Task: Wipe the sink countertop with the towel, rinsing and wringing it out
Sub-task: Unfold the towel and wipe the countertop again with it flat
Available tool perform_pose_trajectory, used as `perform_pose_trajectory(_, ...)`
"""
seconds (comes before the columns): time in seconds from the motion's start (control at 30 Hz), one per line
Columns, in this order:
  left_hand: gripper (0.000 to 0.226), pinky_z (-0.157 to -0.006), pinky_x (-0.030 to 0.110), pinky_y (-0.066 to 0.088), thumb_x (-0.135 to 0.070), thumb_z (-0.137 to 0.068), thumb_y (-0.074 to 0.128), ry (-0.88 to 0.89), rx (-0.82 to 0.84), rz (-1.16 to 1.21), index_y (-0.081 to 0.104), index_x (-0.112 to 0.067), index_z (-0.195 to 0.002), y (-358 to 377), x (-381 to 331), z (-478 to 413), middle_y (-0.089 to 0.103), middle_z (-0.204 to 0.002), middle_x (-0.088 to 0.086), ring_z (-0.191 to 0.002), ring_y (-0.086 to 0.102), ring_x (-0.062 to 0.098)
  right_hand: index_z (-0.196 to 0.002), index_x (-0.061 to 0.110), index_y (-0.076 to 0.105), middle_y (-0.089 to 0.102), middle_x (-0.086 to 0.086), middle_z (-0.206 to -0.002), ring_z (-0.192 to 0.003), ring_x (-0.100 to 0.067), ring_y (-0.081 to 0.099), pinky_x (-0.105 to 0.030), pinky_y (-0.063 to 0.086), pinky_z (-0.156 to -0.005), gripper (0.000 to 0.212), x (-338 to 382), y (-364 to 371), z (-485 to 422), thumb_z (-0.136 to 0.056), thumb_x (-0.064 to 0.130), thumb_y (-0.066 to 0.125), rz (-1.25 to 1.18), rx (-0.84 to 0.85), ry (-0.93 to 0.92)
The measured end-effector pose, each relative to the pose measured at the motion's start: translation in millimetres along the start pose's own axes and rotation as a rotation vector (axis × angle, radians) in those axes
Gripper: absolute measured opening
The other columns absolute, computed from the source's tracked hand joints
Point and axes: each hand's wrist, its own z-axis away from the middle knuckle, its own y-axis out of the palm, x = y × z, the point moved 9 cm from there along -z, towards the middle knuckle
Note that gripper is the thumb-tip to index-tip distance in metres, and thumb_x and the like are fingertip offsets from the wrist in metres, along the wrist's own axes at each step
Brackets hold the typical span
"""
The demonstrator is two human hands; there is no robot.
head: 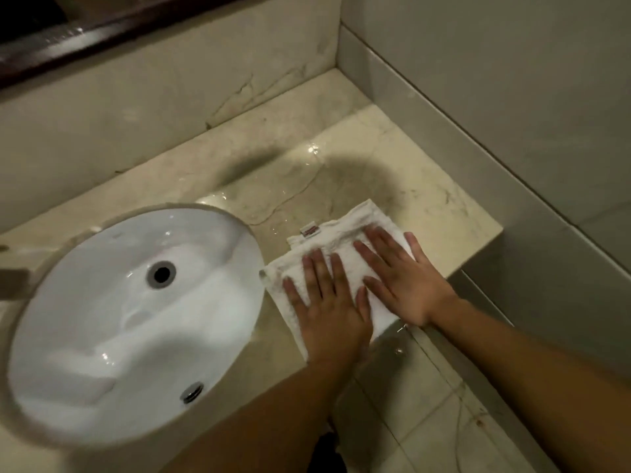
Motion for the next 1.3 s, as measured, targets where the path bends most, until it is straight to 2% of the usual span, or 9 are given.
perform_pose_trajectory(0.1, 0.072, -0.126, 0.059, -0.004, -0.055, -0.107, 0.019, 0.025, 0.009, 0.016, 0.001, -0.016, -0.166, -3.0, 5.3, 2.6, -0.007, -0.174, 0.010, -0.160, -0.008, 0.025, -0.164, 0.021, -0.002, -0.012, -0.004, -0.172, -0.157, -0.018, -0.016, -0.053, -0.004, -0.127, 0.071, 13.6, -8.7, -3.3, -0.101, 0.054, -0.002, -0.052, -0.061, 0.088)
perform_pose_trajectory(0.2, 0.068, -0.126, 0.055, 0.003, -0.053, -0.108, 0.018, 0.095, 0.028, -0.010, 0.005, -0.021, -0.166, -4.0, 15.1, 4.9, -0.004, -0.174, 0.005, -0.160, -0.008, 0.020, -0.162, 0.016, -0.005, -0.013, -0.005, -0.170, -0.158, -0.021, -0.010, -0.045, -0.005, -0.125, 0.078, 28.8, -1.1, -3.0, -0.097, 0.054, -0.023, -0.150, -0.082, 0.099)
perform_pose_trajectory(0.37, 0.066, -0.126, 0.057, 0.010, -0.049, -0.107, 0.023, 0.072, 0.009, -0.011, 0.013, -0.019, -0.166, -1.6, 17.9, 1.7, 0.007, -0.174, 0.006, -0.161, 0.002, 0.021, -0.164, 0.015, -0.003, 0.000, -0.010, -0.173, -0.159, -0.026, 0.005, -0.048, 0.010, -0.125, 0.069, 22.1, 4.8, -2.0, -0.107, 0.053, 0.005, -0.098, -0.105, 0.121)
perform_pose_trajectory(0.5, 0.067, -0.124, 0.059, 0.016, -0.049, -0.107, 0.019, 0.075, -0.016, 0.033, 0.017, -0.017, -0.165, -0.4, 19.3, -4.6, 0.012, -0.174, 0.006, -0.160, 0.011, 0.024, -0.164, 0.021, 0.018, 0.019, -0.008, -0.170, -0.157, -0.026, 0.021, -0.049, 0.016, -0.122, 0.066, 22.4, -3.6, -10.6, -0.106, 0.052, 0.016, -0.058, -0.122, 0.137)
perform_pose_trajectory(0.67, 0.067, -0.125, 0.058, 0.017, -0.049, -0.105, 0.029, 0.063, -0.055, 0.041, 0.023, -0.017, -0.164, -8.7, 26.4, -48.0, 0.015, -0.173, 0.007, -0.160, 0.013, 0.024, -0.165, 0.025, 0.006, 0.008, -0.005, -0.173, -0.159, -0.022, 0.004, -0.047, 0.004, -0.127, 0.067, 12.6, -12.7, -52.3, -0.107, 0.049, 0.028, 0.004, -0.123, 0.152)
perform_pose_trajectory(0.87, 0.067, -0.127, 0.058, 0.010, -0.050, -0.106, 0.024, 0.036, -0.040, 0.000, 0.020, -0.019, -0.165, -25.4, 39.4, -159.3, 0.008, -0.174, 0.006, -0.161, 0.003, 0.023, -0.163, 0.027, -0.010, -0.008, -0.003, -0.173, -0.159, -0.019, -0.010, -0.048, 0.006, -0.129, 0.066, -14.3, -47.5, -156.6, -0.109, 0.048, 0.020, -0.059, -0.163, 0.099)
perform_pose_trajectory(1.0, 0.069, -0.128, 0.054, -0.003, -0.055, -0.106, 0.012, 0.013, -0.032, -0.026, 0.004, -0.023, -0.166, -35.1, 37.1, -255.4, -0.003, -0.174, 0.004, -0.160, -0.010, 0.021, -0.165, 0.025, 0.005, 0.003, -0.005, -0.173, -0.160, -0.021, 0.000, -0.050, 0.010, -0.128, 0.063, -50.5, -76.4, -244.8, -0.107, 0.044, 0.021, -0.030, -0.211, 0.067)
perform_pose_trajectory(1.13, 0.067, -0.128, 0.051, -0.003, -0.054, -0.104, 0.020, -0.010, -0.069, -0.027, 0.014, -0.028, -0.166, -45.5, 34.4, -346.1, 0.007, -0.174, 0.000, -0.160, -0.003, 0.017, -0.162, 0.020, 0.029, 0.026, -0.015, -0.168, -0.155, -0.032, 0.023, -0.054, 0.018, -0.125, 0.064, -88.6, -103.5, -322.9, -0.101, 0.042, 0.026, -0.027, -0.250, 0.060)
perform_pose_trajectory(1.3, 0.069, -0.127, 0.054, -0.003, -0.057, -0.102, 0.013, -0.048, -0.085, -0.060, 0.006, -0.030, -0.166, -47.7, 29.1, -381.0, -0.001, -0.175, -0.002, -0.160, -0.011, 0.016, -0.165, 0.028, 0.009, 0.006, -0.005, -0.173, -0.159, -0.024, 0.003, -0.047, 0.006, -0.128, 0.071, -110.5, -113.6, -362.7, -0.097, 0.050, 0.009, -0.018, -0.215, -0.015)
